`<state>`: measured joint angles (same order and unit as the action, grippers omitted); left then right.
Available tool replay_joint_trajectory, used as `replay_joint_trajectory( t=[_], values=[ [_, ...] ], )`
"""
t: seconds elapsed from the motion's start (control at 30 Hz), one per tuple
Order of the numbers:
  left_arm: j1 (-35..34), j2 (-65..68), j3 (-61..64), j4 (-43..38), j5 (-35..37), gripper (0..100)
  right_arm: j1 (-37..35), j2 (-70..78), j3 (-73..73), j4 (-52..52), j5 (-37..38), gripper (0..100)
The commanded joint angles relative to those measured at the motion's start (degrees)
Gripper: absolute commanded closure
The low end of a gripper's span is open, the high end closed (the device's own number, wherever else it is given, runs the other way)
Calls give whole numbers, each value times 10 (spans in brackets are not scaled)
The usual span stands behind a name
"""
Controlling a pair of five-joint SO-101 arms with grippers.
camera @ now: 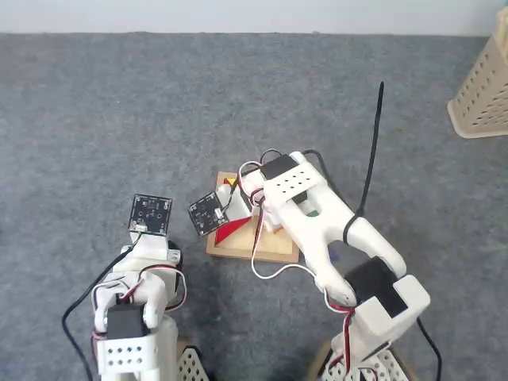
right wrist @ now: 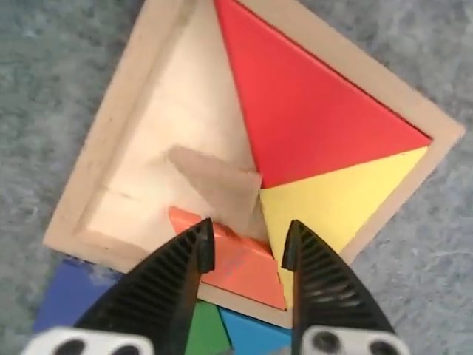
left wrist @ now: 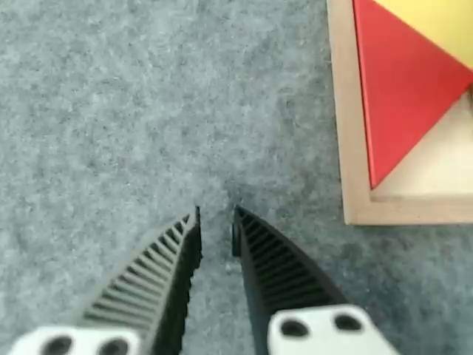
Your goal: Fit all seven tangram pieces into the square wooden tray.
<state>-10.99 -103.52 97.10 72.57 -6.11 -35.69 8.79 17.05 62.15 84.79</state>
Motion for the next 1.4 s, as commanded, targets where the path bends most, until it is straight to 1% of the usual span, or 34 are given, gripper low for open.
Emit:
replay_joint_trajectory(
  t=[0.0,0.03,0.1,0.13,0.17,0.2,0.27,0.33,0.47,0.57,0.67,0.73,0.83,0.93,1.0,1.23,1.37],
  values=[
    [2,-12,-6,0,4,929,1,-11,-10,15,-3,846],
    [2,-12,-6,0,4,929,1,-11,-14,11,-4,857],
    [2,-12,-6,0,4,929,2,-15,-22,0,-8,913],
    [2,-12,-6,0,4,929,6,-16,-28,-3,-20,949],
    [2,-12,-6,0,4,929,7,-18,-36,-7,-49,989],
    [2,-12,-6,0,4,929,9,-18,-49,-9,-91,997],
    [2,-12,-6,0,4,929,16,-17,-77,-8,-188,981],
    [2,-12,-6,0,4,929,29,-17,-105,-7,-280,993],
    [2,-12,-6,0,4,929,51,-18,-124,-6,-466,992],
    [2,-12,-6,0,4,929,50,-18,-122,30,-595,992],
    [2,-12,-6,0,4,929,51,-18,-122,89,-680,992],
    [2,-12,-6,0,4,929,49,-17,-111,89,-722,992],
    [2,-12,-6,0,4,929,39,-23,-74,53,-761,992],
    [2,-12,-6,0,4,929,21,-43,-7,-15,-767,993],
    [2,-12,-6,0,4,929,9,-62,29,-43,-767,993],
    [2,-12,-6,0,4,929,4,-84,53,-52,-767,993],
    [2,-12,-6,0,4,929,-30,-84,53,-52,-767,993]
  ],
)
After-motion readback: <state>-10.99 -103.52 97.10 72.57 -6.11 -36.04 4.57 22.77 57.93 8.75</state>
